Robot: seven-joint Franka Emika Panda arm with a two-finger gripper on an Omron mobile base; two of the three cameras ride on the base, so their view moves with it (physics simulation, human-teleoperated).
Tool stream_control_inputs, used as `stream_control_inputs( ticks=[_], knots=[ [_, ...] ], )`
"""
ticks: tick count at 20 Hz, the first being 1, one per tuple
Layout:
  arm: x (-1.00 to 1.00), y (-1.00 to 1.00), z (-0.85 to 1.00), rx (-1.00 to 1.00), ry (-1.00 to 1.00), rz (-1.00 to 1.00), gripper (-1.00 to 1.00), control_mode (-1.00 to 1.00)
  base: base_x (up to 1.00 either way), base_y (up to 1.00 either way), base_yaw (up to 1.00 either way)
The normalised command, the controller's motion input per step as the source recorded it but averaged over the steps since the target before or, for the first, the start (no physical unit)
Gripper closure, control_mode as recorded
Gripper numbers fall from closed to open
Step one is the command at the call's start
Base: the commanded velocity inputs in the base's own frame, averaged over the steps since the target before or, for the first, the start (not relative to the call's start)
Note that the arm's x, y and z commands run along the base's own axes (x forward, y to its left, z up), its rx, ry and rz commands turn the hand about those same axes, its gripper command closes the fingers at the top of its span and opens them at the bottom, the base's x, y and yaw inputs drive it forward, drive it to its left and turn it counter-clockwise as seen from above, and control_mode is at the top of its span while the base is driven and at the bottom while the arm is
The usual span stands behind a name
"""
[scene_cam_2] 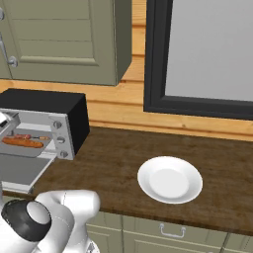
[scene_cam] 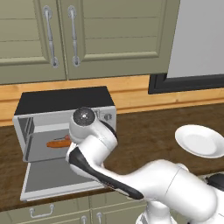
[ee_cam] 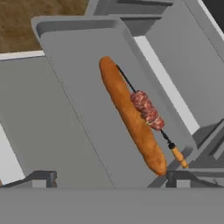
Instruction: Pick up the kebab skewer and baguette bread, and place them inside the toaster oven. Close the toaster oven door and start by setting the timer.
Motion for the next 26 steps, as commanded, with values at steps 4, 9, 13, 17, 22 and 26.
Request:
stream_control_inputs(
  ticks=[4,9,13,17,22,26],
  knots=[
    [-0.2,-0.09,0.03,0.22,0.0,-0.32,-1.0,-1.0,0.0,0.0,0.0],
    [-0.1,-0.06,0.01,0.17,-0.01,-0.25,-1.0,-1.0,0.0,0.0,0.0],
    [0.0,0.15,0.05,0.15,-0.04,-0.22,-1.0,-1.0,0.0,0.0,0.0],
    [0.0,0.04,0.19,0.26,-0.01,-0.08,-1.0,-1.0,0.0,0.0,0.0],
    [0.0,0.08,0.04,0.2,0.0,-0.08,-1.0,-1.0,0.0,0.0,0.0],
    [0.0,0.0,0.0,0.18,0.0,-0.06,-1.0,-1.0,0.0,0.0,0.0]
  ],
)
